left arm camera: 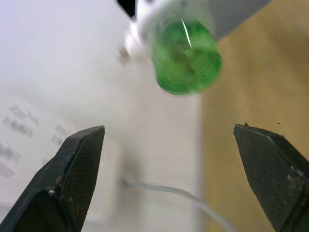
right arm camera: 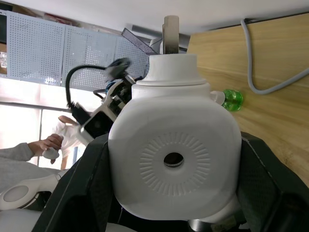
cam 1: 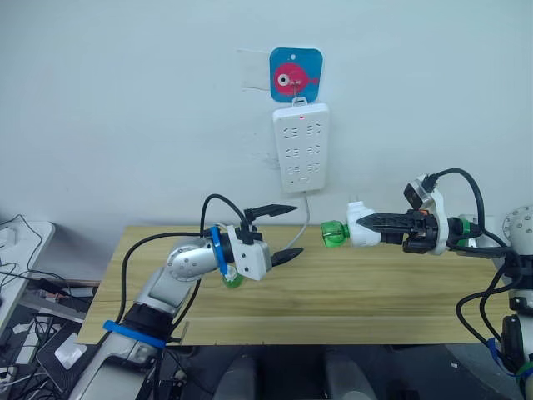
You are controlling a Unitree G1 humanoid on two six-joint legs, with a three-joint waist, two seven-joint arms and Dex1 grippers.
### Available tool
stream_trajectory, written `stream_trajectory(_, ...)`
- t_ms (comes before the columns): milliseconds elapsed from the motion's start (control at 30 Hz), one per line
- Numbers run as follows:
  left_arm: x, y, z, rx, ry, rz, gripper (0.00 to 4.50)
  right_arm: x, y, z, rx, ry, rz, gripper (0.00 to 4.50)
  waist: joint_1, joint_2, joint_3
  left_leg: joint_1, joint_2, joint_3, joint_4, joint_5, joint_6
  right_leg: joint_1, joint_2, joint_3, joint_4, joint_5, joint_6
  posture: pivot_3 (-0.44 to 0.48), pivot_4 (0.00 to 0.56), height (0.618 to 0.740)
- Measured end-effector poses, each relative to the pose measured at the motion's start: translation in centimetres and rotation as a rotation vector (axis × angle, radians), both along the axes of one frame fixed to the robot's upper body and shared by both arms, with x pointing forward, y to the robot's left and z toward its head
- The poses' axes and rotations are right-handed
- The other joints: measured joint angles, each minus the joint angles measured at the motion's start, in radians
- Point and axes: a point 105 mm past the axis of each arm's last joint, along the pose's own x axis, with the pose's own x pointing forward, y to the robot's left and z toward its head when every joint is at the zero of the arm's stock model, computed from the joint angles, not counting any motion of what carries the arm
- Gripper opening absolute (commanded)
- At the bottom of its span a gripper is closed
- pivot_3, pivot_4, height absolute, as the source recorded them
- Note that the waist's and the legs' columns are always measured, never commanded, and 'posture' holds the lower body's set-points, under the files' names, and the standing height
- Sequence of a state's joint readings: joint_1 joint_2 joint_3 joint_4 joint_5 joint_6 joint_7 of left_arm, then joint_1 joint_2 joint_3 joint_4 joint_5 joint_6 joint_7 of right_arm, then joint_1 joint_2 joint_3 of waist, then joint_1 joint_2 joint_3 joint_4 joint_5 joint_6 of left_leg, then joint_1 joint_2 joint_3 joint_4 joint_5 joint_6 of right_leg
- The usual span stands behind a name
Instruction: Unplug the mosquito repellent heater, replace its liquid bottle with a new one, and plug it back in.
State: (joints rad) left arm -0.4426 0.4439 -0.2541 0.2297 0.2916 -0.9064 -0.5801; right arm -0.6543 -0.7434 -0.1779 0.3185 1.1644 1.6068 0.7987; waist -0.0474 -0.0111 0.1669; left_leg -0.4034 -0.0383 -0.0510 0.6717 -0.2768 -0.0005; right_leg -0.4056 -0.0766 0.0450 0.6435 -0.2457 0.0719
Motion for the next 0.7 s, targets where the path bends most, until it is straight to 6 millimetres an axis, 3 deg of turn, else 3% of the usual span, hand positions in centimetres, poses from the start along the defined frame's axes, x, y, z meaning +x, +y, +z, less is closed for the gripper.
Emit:
stream_trajectory(67, -0.4, -0.8, 0.3, -0.016, -0.096, -0.037, 4.47, -0.1, 0.1, 0.0, 0.005, 0.001, 0.007, 2.97, -0.001, 0.000, 0.000, 0.000, 0.000, 0.000, 0.000, 0.000, 0.000, -0.001, 0.000, 0.000, 0.001, 0.000, 0.000, -0.128, 0.167, 0.740)
stream_trajectory(333, -0.1, -2.1, -0.7, -0.008, -0.154, -0.071, 4.47, -0.3, 0.6, 0.5, 0.031, -0.003, 0.032, 2.97, -0.009, 0.000, 0.000, 0.000, 0.001, -0.001, 0.002, 0.001, 0.002, 0.000, 0.002, -0.001, 0.004, 0.001, 0.002, -0.132, 0.168, 0.740)
stream_trajectory(700, 0.2, -2.3, -0.9, -0.016, -0.184, -0.073, 4.47, -0.5, 1.1, 0.8, 0.041, -0.002, 0.055, 2.97, -0.010, 0.000, 0.000, 0.000, 0.001, -0.001, 0.003, 0.001, 0.002, 0.000, 0.003, -0.001, 0.004, 0.001, 0.003, -0.141, 0.166, 0.740)
